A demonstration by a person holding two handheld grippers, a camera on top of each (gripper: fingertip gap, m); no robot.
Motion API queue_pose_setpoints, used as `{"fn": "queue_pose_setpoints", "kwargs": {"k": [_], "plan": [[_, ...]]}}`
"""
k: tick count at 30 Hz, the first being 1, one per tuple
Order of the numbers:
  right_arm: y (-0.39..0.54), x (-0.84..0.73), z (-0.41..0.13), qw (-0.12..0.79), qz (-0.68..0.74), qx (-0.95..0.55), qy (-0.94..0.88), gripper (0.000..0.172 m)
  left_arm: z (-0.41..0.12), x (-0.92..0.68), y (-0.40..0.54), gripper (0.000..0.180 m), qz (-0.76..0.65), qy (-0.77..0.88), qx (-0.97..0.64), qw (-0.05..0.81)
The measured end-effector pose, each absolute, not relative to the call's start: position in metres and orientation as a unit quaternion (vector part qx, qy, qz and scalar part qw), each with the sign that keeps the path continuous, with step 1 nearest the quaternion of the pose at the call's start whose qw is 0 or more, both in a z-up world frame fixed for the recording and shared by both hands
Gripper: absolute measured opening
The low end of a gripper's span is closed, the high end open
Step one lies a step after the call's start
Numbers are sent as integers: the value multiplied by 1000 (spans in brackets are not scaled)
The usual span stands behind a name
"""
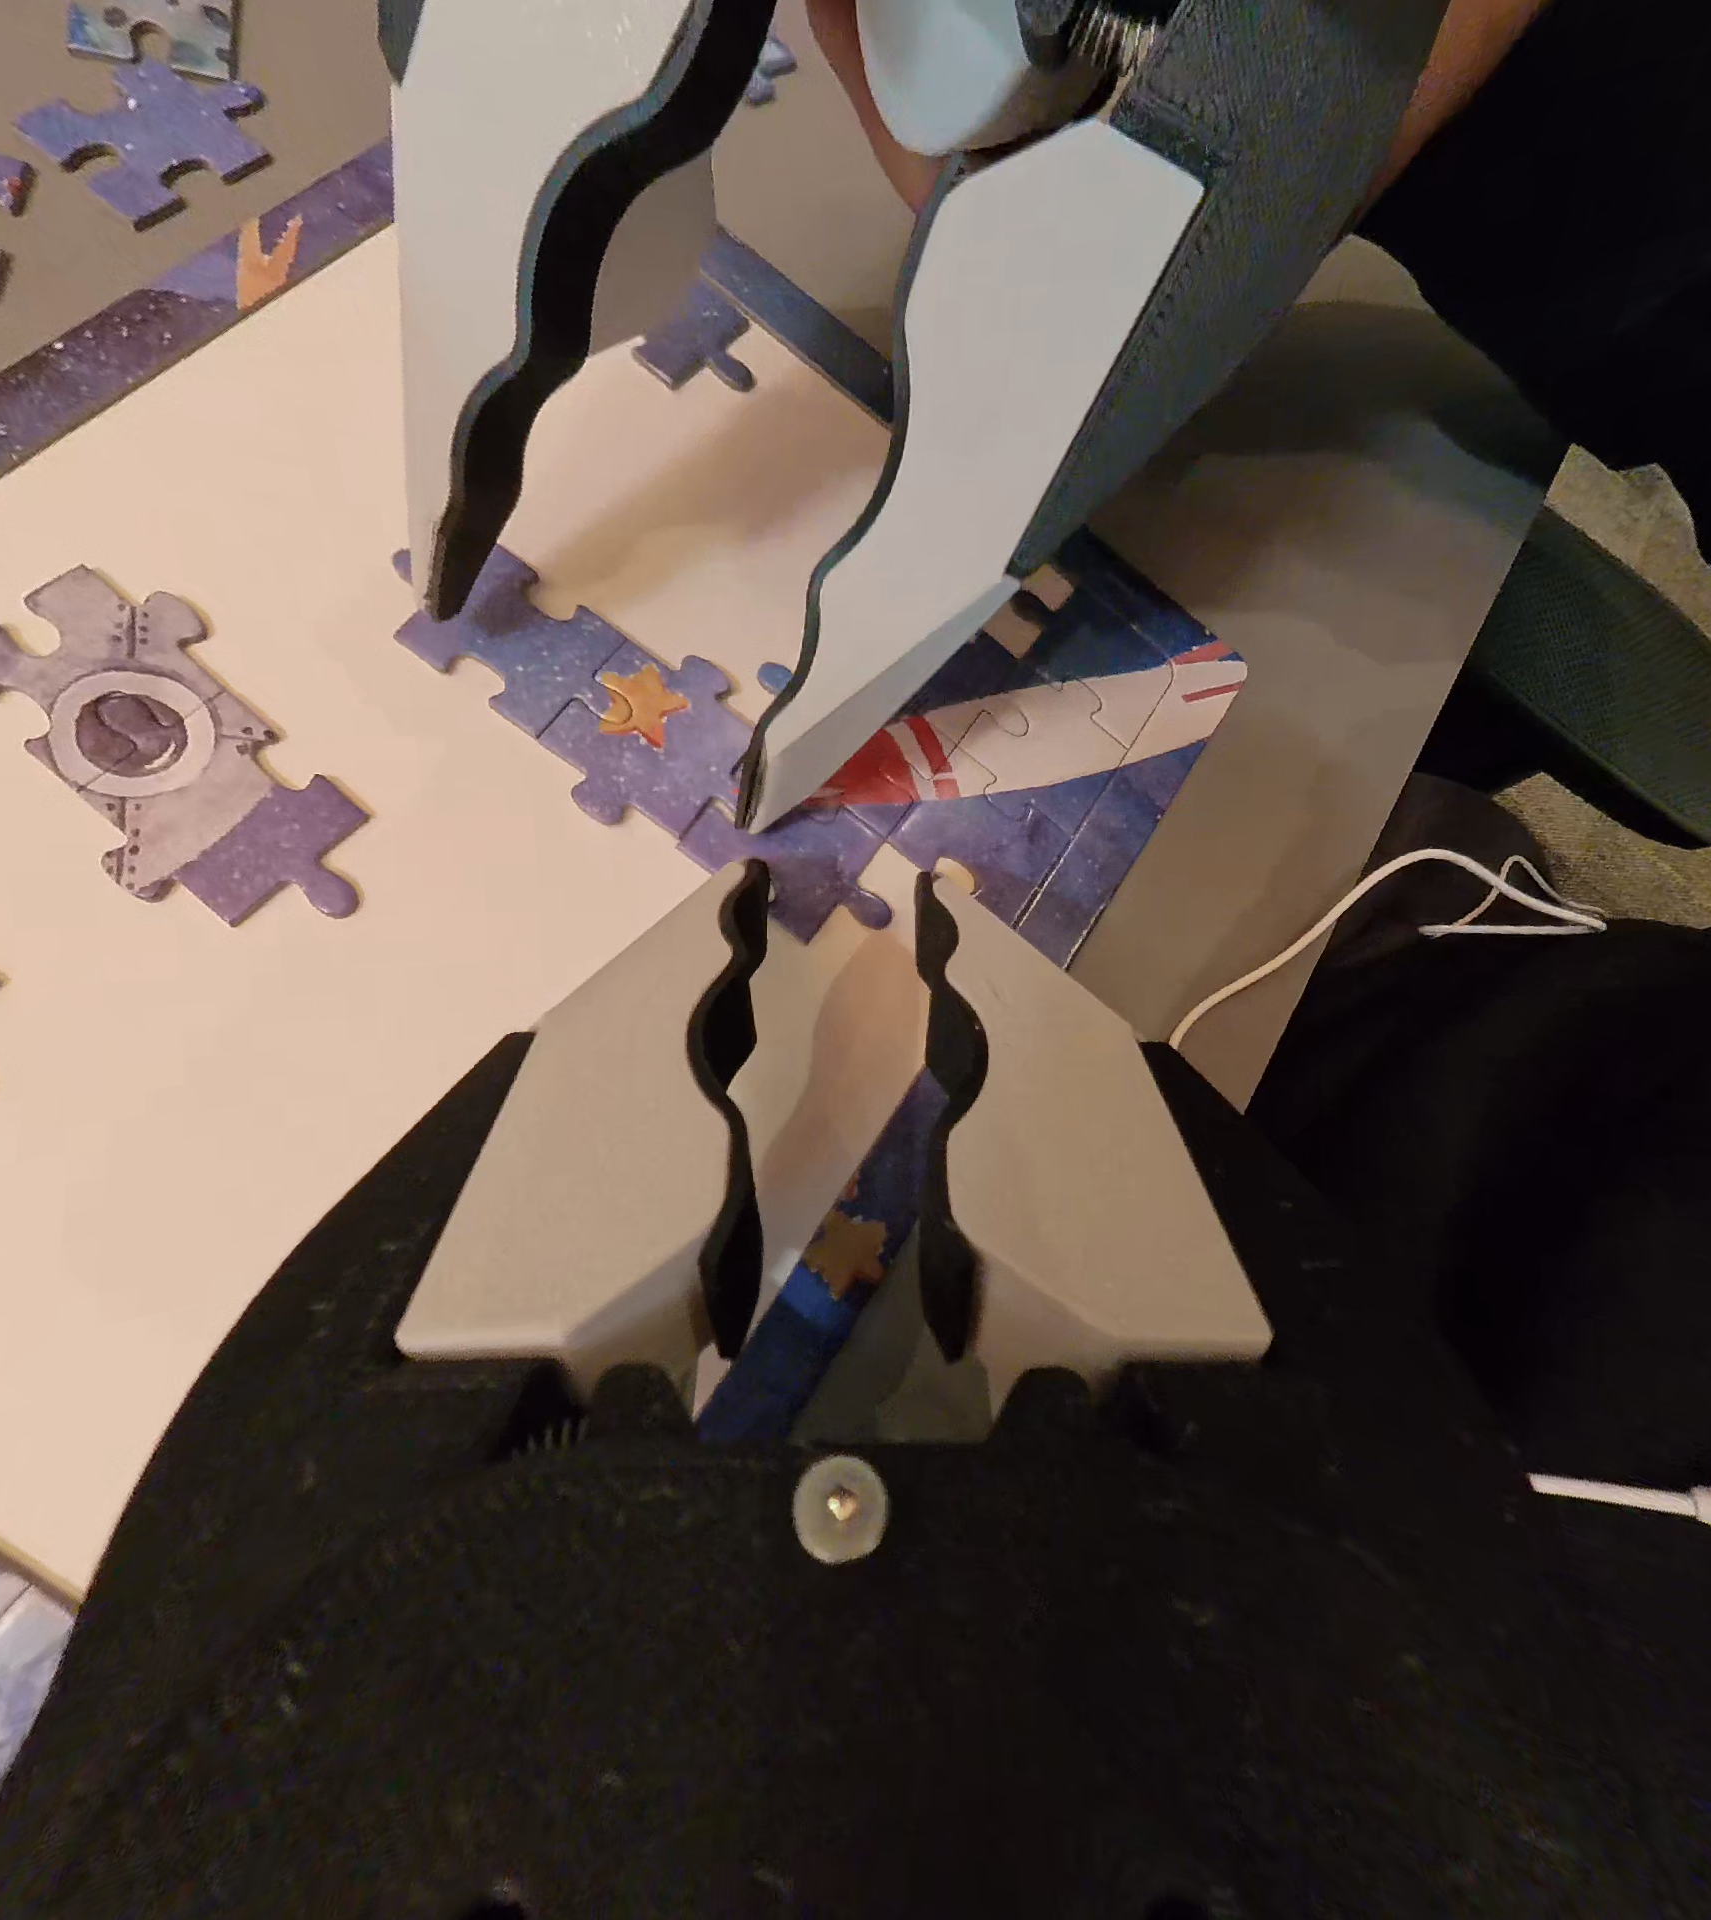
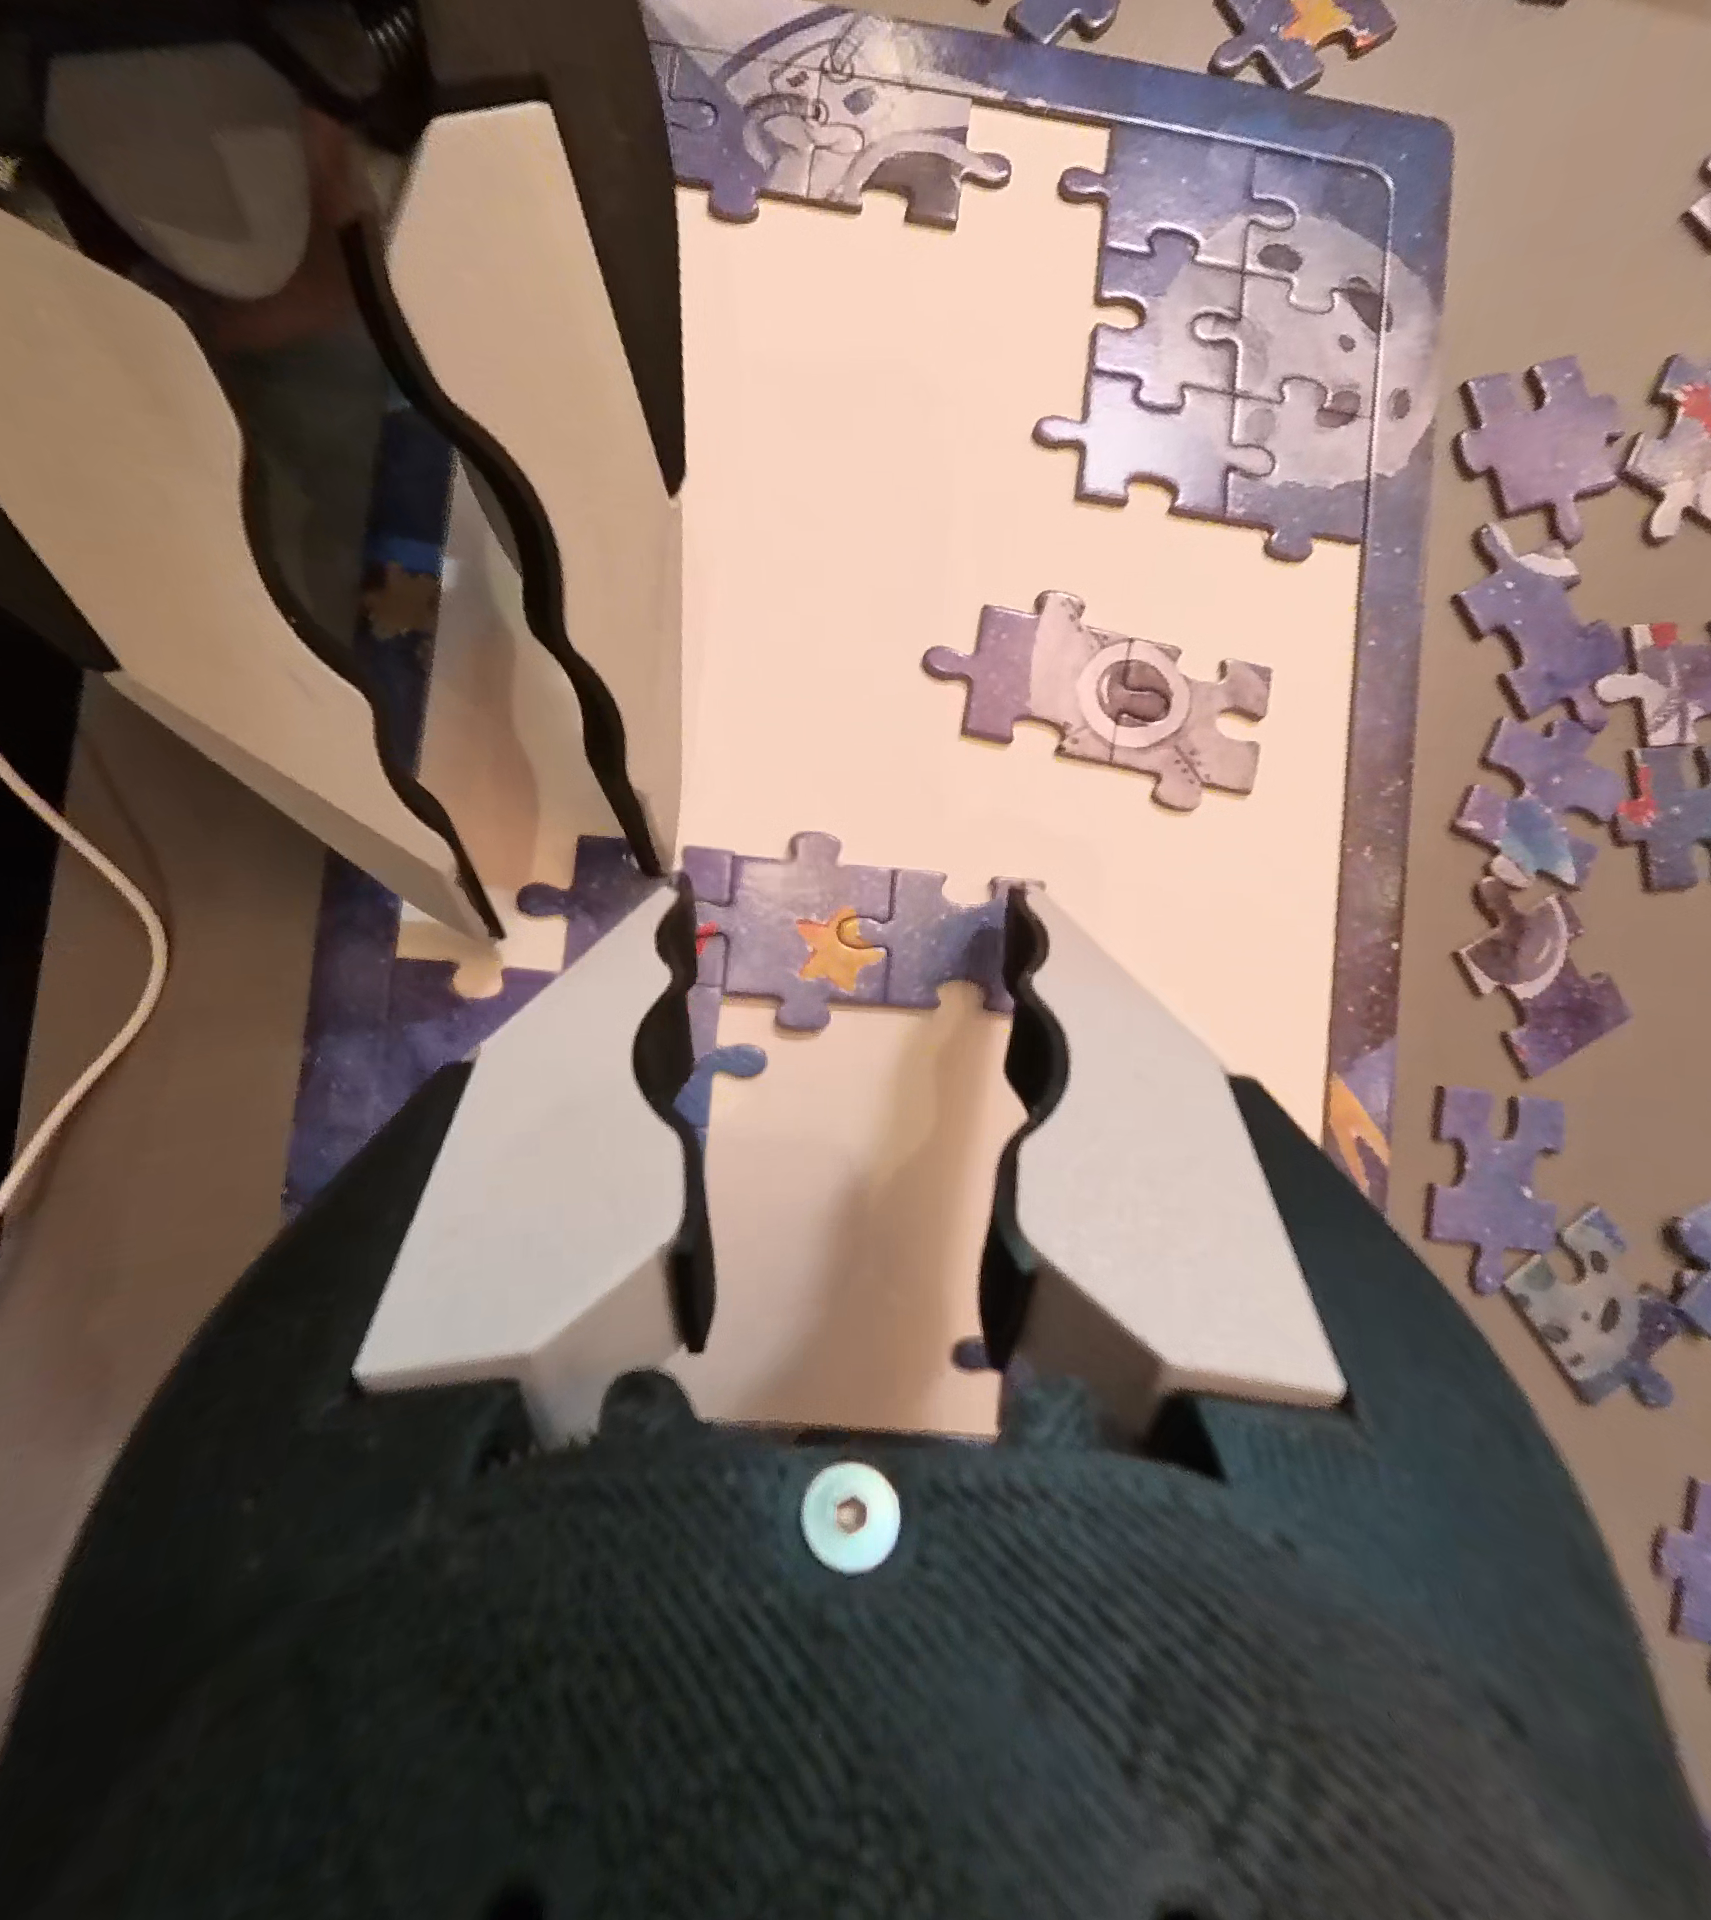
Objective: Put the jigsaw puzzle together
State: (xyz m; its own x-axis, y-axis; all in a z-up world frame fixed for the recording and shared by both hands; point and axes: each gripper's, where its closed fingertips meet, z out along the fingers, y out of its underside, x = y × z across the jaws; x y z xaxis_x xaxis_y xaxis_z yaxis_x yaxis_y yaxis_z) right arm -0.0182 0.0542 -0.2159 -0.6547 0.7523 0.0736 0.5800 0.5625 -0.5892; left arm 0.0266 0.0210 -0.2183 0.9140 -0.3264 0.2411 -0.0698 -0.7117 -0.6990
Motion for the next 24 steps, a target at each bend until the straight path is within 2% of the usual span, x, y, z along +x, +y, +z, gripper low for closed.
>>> {"fn": "queue_pose_setpoints", "kwargs": {"k": [24], "plan": [[58, -15, -216, 165, 260, -388, -869, 53, -218, 27, 21, 27, -177, 108, -908, 364]]}}
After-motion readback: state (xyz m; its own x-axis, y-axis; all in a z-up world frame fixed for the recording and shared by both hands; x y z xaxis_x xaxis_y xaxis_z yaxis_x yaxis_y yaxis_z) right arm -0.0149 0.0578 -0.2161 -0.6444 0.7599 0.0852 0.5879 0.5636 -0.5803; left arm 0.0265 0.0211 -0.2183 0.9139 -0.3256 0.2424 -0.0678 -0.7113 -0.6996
